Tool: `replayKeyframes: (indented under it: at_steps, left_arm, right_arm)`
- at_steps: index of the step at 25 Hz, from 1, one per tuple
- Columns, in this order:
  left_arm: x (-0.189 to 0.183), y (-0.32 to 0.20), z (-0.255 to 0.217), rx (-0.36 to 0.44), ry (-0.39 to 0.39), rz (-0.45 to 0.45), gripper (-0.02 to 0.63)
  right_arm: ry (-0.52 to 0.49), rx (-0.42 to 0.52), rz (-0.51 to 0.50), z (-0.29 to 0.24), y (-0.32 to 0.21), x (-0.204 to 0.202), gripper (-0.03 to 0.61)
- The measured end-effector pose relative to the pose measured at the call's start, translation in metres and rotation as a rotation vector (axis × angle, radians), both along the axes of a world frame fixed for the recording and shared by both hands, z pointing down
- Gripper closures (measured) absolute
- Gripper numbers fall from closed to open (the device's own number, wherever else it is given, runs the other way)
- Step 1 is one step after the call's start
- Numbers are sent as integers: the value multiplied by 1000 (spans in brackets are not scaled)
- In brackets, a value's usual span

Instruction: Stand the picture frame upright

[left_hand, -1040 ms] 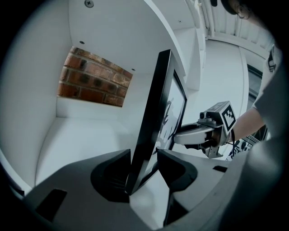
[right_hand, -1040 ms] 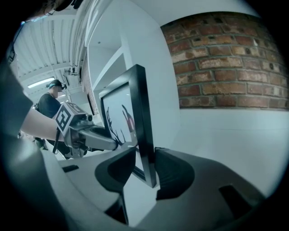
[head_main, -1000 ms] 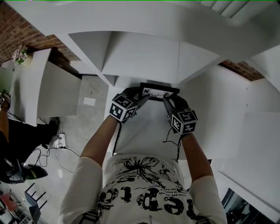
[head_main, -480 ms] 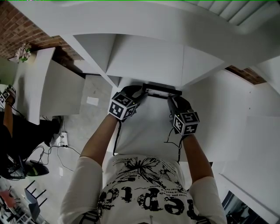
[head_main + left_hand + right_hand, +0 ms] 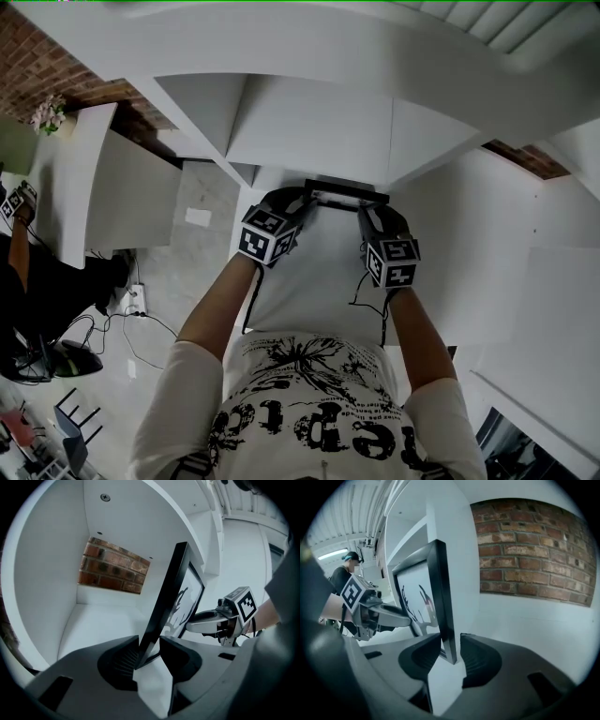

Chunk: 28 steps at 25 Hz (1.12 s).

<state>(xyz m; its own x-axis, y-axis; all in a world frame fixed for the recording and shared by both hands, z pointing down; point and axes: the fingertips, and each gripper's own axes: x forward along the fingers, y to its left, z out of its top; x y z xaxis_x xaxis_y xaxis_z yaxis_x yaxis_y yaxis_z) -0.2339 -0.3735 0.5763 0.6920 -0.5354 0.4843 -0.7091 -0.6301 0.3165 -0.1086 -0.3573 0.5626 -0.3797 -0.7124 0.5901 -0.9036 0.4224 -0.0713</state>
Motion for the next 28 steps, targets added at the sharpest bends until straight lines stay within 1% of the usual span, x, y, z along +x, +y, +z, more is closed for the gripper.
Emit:
replayKeyframes:
  at_steps: [3, 4, 5, 6, 7, 8, 10, 11, 13, 16, 20, 22, 23, 24, 25, 26, 27, 28]
  left_arm:
    - [2, 0, -1, 2, 13, -12, 462]
    - [2, -1, -2, 3, 25, -20, 435]
    - [2, -1, -4, 7, 36, -29, 390]
    - [1, -2, -6, 13, 43, -39, 365]
    - [-1, -2, -6, 19, 40, -48, 338]
    - [-2, -2, -7, 25, 30, -56, 320]
    - [-5, -2, -6, 34, 11, -63, 309]
    - [-7, -1, -6, 38, 12, -65, 301]
    - [-9, 0, -7, 44, 26, -76, 289]
    - [-16, 6, -12, 62, 30, -107, 288]
    - [-27, 19, -24, 138, 10, -158, 293]
    - [-33, 29, -30, 162, 2, -178, 332]
    - [-35, 35, -33, 167, 5, -187, 373]
    - [-38, 40, -36, 170, 14, -198, 399]
    - [-41, 46, -40, 172, 28, -213, 414]
    - [-43, 51, -44, 176, 44, -230, 445]
    - [-45, 56, -49, 182, 61, -245, 478]
    - [-46, 61, -55, 191, 78, -257, 521]
  right_arm:
    - [16, 0, 25, 2, -2, 5, 420]
    - [18, -2, 34, 2, -2, 6, 406]
    - [19, -3, 41, 3, -2, 7, 385]
    - [20, -3, 47, 2, -2, 8, 365]
    - [20, 0, 51, 2, -1, 9, 364]
    - [19, 5, 54, 0, -1, 9, 348]
    - [17, 21, 62, -4, -1, 9, 345]
    - [16, 28, 65, -6, -1, 9, 345]
    - [8, 39, 65, -9, 0, 7, 324]
    - [-15, 49, 68, -15, 6, 5, 319]
    - [-38, 72, 99, -24, 19, 15, 324]
    - [-34, 80, 112, -28, 29, 20, 356]
    - [-28, 87, 118, -30, 34, 24, 364]
    - [-20, 98, 129, -33, 40, 27, 393]
    - [-13, 114, 144, -38, 45, 31, 462]
    - [-9, 132, 157, -43, 50, 35, 534]
    - [-8, 150, 161, -49, 55, 38, 571]
    - [-8, 167, 156, -56, 59, 39, 572]
